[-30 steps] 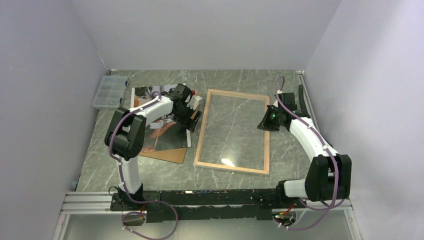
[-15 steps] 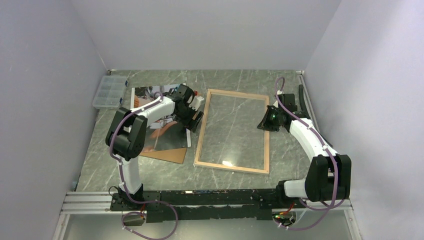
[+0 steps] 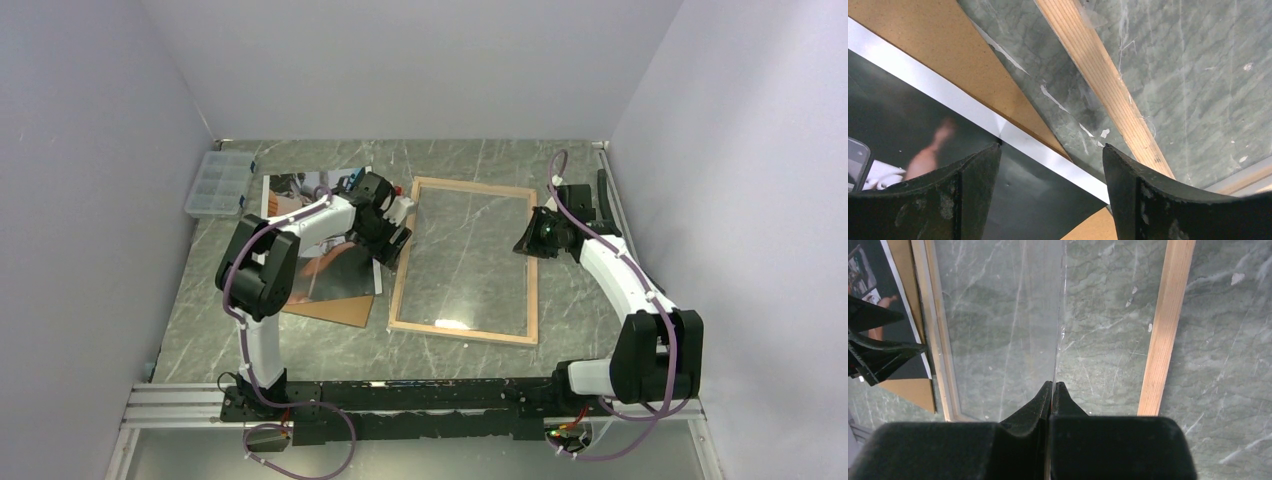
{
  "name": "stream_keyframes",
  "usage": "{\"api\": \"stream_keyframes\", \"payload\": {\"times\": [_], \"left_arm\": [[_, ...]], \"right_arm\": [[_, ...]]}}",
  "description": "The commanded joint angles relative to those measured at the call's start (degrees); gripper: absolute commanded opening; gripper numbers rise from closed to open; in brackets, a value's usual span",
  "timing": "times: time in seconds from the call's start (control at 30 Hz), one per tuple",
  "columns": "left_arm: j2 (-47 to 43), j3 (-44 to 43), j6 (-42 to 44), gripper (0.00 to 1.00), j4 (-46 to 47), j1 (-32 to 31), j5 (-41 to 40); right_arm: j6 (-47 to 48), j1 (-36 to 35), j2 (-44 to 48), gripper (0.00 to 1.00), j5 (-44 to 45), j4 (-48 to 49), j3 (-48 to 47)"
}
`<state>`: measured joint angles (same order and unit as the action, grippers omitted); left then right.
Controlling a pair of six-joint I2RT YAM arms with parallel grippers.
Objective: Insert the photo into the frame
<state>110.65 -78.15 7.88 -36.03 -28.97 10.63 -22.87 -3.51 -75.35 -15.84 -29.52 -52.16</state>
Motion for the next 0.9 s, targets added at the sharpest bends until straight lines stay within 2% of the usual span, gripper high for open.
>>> {"api": "stream_keyframes", "payload": {"times": [0.0,0.2,0.37,0.57,0.87], "left_arm": [[0.85,-1.97,1.06,0.79,0.51,-0.62,-0.26],[1.43,-2.62,1.56,0.79,0.01,-1.06,-0.6],[1.84,-2.84,1.69,0.79,0.01,-1.24,-0.57],[2.37,-0.73,2.2,0.74,1.67,-1.24,-1.28],[1.96,3.19,1.98,0.64,4.12,-1.27,-0.16]], "right_arm": [[3.19,0.34,-1.21,0.0,-0.83,0.84,-5.0],[4.13,0.35,-2.91,0.0,-3.28,-1.22,-8.06],[2.82,0.34,-2.87,0.0,-4.72,0.01,-6.4],[-2.42,0.58,-1.58,0.0,-7.85,2.43,-2.99],[-11.63,1.53,2.81,0.0,-18.02,9.43,-1.2]]}}
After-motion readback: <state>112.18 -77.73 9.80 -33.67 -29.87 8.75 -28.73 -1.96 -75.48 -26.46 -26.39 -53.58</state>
